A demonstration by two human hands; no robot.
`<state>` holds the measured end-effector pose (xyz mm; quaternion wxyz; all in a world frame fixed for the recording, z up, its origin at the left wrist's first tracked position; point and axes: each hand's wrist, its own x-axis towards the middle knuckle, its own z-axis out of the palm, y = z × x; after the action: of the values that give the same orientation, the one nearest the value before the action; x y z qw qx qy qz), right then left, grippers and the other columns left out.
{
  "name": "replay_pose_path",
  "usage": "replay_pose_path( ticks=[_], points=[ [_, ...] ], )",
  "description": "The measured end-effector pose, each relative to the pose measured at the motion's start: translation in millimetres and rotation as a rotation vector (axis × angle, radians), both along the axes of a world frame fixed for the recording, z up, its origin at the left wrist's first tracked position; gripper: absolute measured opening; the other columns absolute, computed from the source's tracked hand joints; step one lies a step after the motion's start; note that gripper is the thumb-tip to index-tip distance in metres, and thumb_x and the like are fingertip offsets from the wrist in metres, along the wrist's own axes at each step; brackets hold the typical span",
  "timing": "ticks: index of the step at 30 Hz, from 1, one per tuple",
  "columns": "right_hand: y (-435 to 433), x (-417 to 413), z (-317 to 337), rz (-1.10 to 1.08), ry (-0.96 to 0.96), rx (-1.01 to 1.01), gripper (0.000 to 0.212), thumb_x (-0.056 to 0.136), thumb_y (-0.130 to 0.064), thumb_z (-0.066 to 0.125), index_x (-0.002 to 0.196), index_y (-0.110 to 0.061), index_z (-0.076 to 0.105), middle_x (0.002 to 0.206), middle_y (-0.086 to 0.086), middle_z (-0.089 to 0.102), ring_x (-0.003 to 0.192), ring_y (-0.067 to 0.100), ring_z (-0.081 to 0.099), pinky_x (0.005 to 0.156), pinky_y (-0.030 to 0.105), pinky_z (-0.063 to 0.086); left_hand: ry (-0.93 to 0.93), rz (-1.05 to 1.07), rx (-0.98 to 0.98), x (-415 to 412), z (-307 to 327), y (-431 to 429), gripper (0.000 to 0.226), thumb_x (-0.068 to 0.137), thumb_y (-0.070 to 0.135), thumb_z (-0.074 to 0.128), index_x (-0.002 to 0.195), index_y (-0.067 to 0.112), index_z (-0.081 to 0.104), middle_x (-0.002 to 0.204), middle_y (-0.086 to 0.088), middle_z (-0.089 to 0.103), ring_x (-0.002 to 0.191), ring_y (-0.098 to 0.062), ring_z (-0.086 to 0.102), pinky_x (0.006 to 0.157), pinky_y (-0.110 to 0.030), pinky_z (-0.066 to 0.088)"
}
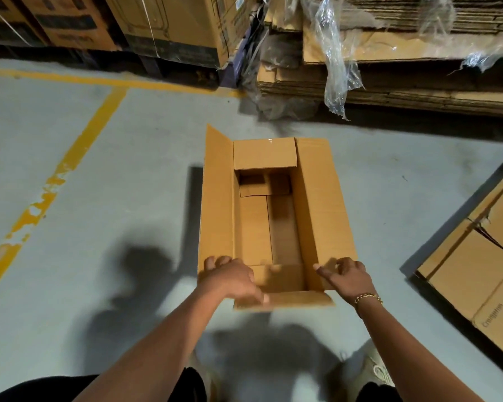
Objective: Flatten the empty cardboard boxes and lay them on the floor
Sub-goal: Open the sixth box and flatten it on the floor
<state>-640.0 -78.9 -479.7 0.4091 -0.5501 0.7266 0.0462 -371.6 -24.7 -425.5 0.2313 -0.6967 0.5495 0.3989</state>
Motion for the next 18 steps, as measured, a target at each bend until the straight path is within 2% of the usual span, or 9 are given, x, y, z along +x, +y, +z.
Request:
replay_pose_path(
  ticks=[2,3,5,7,9,12,14,16,18],
  points=[
    [11.6,9.7,-4.0,0.11,0.058,0.037,0.112,0.062,-0.085,0.062,0.149,-0.018,0.036,0.153,0.012,0.035,0.138,0.038,0.036,0.111,0.051,0.039,-0.115,-0.102,-0.065,-5.4,-20.7,23.5,0.103,0.059,0.08,0.066,0.147,0.032,0.04,0.16,-0.003,0.021,0.15,-0.033,0.004,0.115,-0.062,-0.004],
    [17.6,13.3,-6.7,0.169,0.089,0.043,0.119,0.059,-0.086,0.063,0.152,-0.02,0.029,0.157,0.009,0.029,0.141,0.037,0.031,0.111,0.052,0.039,-0.163,-0.129,-0.119,-8.5,-32.5,34.4,0.109,0.06,0.08,0.066,0.151,0.03,0.033,0.164,-0.004,0.008,0.151,-0.034,-0.008,0.114,-0.066,-0.009],
    [27.0,17.6,-8.8,0.28,0.174,0.021,0.124,0.061,-0.081,0.066,0.156,-0.025,0.01,0.162,0.005,0.018,0.144,0.035,0.026,0.108,0.052,0.043,-0.246,-0.182,-0.209,-12.5,-50.4,49.1,0.1,0.068,0.078,0.063,0.149,0.026,0.037,0.166,-0.007,-0.003,0.151,-0.037,-0.016,0.113,-0.071,-0.006],
    [31.2,19.5,-8.5,0.37,0.219,-0.052,0.121,0.07,-0.076,0.065,0.158,-0.031,-0.004,0.163,0.005,0.013,0.141,0.035,0.031,0.104,0.049,0.048,-0.316,-0.229,-0.282,-13.3,-61.8,54.2,0.089,0.075,0.078,0.056,0.144,0.023,0.042,0.166,-0.009,-0.001,0.15,-0.041,-0.01,0.113,-0.073,0.007],
    [29.6,18.9,-7.8,0.464,0.225,-0.087,0.109,0.079,-0.075,0.057,0.158,-0.036,-0.006,0.165,0.004,0.005,0.138,0.035,0.036,0.102,0.046,0.051,-0.323,-0.229,-0.329,-11.7,-64.7,47.1,0.092,0.071,0.085,0.048,0.139,0.023,0.045,0.16,-0.008,0.014,0.146,-0.04,0.01,0.108,-0.067,0.022],
    [25.1,18.9,-5.5,0.561,0.208,0.009,0.08,0.087,-0.073,0.048,0.154,-0.035,0.026,0.167,0.002,-0.013,0.145,0.034,0.03,0.104,0.046,0.05,-0.282,-0.177,-0.451,1.6,-57.5,11.9,0.104,0.067,0.099,0.018,0.137,0.028,0.047,0.145,-0.003,0.035,0.129,-0.029,0.031,0.1,-0.055,0.029],
    [23.0,18.1,-5.6,0.574,0.177,0.025,0.073,0.088,-0.073,0.046,0.15,-0.036,0.033,0.167,0.0,-0.017,0.148,0.032,0.028,0.107,0.046,0.047,-0.296,-0.206,-0.552,18.4,-59.9,-25.4,0.095,0.075,0.092,0.02,0.142,0.029,0.044,0.151,-0.006,0.031,0.135,-0.029,0.029,0.103,-0.053,0.028],
    [21.8,16.3,-6.7,0.594,0.155,0.035,0.085,0.084,-0.08,0.04,0.155,-0.04,0.019,0.167,-0.002,-0.02,0.149,0.029,0.028,0.111,0.044,0.044,-0.347,-0.287,-0.61,36.4,-68.7,-68.1,0.082,0.083,0.08,0.029,0.147,0.03,0.039,0.16,-0.009,0.02,0.143,-0.032,0.021,0.107,-0.055,0.025],
    [20.1,12.1,-14.3,0.583,0.146,0.049,0.104,0.07,-0.092,0.027,0.156,-0.045,-0.009,0.166,-0.005,-0.023,0.15,0.025,0.027,0.111,0.042,0.043,-0.387,-0.296,-0.618,53.3,-78.8,-111.3,0.08,0.088,0.073,0.035,0.154,0.03,0.027,0.165,-0.011,0.01,0.149,-0.036,0.012,0.112,-0.057,0.019]
  ],
)
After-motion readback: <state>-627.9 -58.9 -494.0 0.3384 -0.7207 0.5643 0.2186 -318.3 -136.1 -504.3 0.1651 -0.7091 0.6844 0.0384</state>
